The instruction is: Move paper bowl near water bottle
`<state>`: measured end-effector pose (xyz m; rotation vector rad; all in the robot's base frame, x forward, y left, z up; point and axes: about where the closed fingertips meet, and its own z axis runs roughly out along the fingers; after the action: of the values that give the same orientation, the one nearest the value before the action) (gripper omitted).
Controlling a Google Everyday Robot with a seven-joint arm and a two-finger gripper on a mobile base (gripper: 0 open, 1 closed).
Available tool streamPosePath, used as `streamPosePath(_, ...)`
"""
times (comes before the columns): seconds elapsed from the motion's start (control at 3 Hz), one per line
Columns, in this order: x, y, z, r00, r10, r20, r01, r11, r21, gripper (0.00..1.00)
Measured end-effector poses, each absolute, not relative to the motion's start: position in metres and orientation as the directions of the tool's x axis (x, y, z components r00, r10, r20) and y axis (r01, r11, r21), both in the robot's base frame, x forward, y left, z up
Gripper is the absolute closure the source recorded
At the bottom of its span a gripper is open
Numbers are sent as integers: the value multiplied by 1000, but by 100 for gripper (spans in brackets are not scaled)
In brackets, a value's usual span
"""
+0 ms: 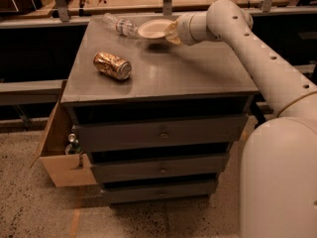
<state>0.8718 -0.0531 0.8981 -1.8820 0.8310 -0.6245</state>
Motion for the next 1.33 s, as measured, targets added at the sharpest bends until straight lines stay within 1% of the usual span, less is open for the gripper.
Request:
streamPosePath(1.0,882,-33,887,653,-757,18,-310,-288,-906,13)
streamPosePath(1.33,881,-34,886,645,-764,8,-322,-282,-904,0)
